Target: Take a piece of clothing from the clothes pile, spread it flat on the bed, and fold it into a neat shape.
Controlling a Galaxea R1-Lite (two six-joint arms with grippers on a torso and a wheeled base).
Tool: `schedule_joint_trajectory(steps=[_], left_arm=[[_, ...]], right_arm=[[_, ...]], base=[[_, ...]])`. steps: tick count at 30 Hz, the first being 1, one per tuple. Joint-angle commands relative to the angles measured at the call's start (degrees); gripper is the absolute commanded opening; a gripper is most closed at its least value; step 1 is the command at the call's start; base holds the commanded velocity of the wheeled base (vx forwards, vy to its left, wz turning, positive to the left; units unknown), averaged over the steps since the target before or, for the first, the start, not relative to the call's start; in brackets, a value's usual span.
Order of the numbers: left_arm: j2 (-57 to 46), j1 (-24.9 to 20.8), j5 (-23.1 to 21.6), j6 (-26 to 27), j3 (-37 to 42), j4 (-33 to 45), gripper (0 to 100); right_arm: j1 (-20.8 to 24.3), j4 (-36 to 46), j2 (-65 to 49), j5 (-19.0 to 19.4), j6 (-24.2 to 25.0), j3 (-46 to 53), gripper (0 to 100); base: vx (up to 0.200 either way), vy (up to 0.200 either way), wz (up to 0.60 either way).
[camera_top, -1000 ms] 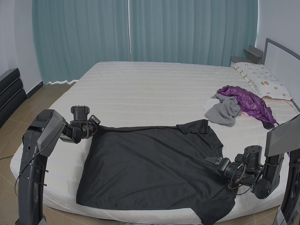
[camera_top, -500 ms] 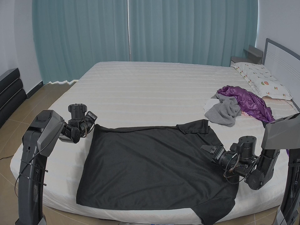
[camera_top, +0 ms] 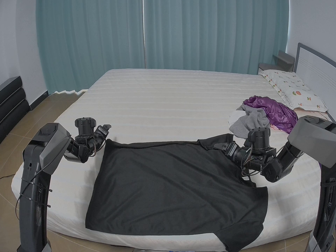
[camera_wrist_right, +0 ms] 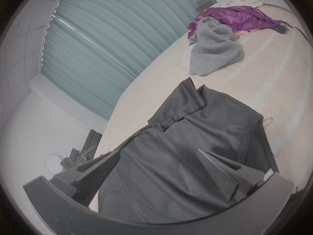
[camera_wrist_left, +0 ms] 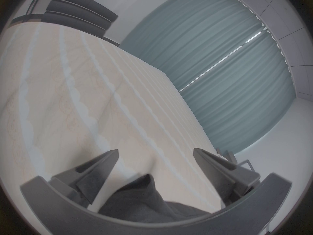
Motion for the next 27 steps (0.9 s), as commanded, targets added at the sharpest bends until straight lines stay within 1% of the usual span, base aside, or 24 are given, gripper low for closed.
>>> schedule_joint_trajectory(steps=[1,3,4,7,9,10,14,15,18,19,23,27], left_arm=[[-4.5,0.0,-6.8,0.4,8.9,-4.8,100],[-4.8,0.0,-9.5,0.5,10.4,-5.7,100],[-4.6,-0.1,-10.0,0.5,10.5,-5.7,100],[-4.2,-0.1,-10.0,1.9,10.4,-5.6,100],[-3.1,0.0,-9.7,5.6,10.3,-5.8,100],[-2.8,-0.1,-9.6,6.2,10.3,-5.8,100],[-2.5,-0.2,-8.9,6.4,10.2,-5.9,100],[-2.3,-0.1,-8.4,6.4,10.0,-5.9,0],[-2.1,-0.1,-7.6,6.4,9.5,-6.2,0],[-1.6,-0.1,-6.3,6.4,9.0,-6.7,0],[-1.0,-0.1,-4.3,6.3,7.9,-8.0,0],[-0.5,0.0,-2.9,6.3,6.9,-8.2,0]], right_arm=[[-0.7,6.1,4.7,0.0,-1.2,-9.8,100],[-1.5,7.9,6.3,0.0,-1.5,-12.1,100],[-1.8,8.6,6.9,0.0,-1.7,-13.0,100],[-2.3,9.4,7.8,0.0,-2.3,-14.8,100],[-2.4,10.0,9.0,0.0,-2.9,-17.0,100],[-2.4,10.3,9.2,0.0,-3.3,-17.7,100],[-2.6,10.3,10.3,-0.1,-4.8,-20.0,100],[-2.6,10.3,10.8,-0.2,-5.0,-20.9,100],[-2.8,10.3,11.9,-0.6,-5.4,-22.8,100],[-3.5,10.9,13.2,-1.5,-6.3,-25.0,100],[-5.0,11.1,15.0,-3.6,-8.2,-27.9,100],[-5.3,11.1,14.5,-3.4,-8.2,-27.4,100]], base=[[0.0,0.0,0.0],[0.0,0.0,0.0],[0.0,0.0,0.0],[0.0,0.0,0.0],[0.0,0.0,0.0],[0.0,0.0,0.0],[0.0,0.0,0.0],[0.0,0.0,0.0],[0.0,0.0,0.0],[0.0,0.0,0.0],[0.0,0.0,0.0],[0.0,0.0,0.0]])
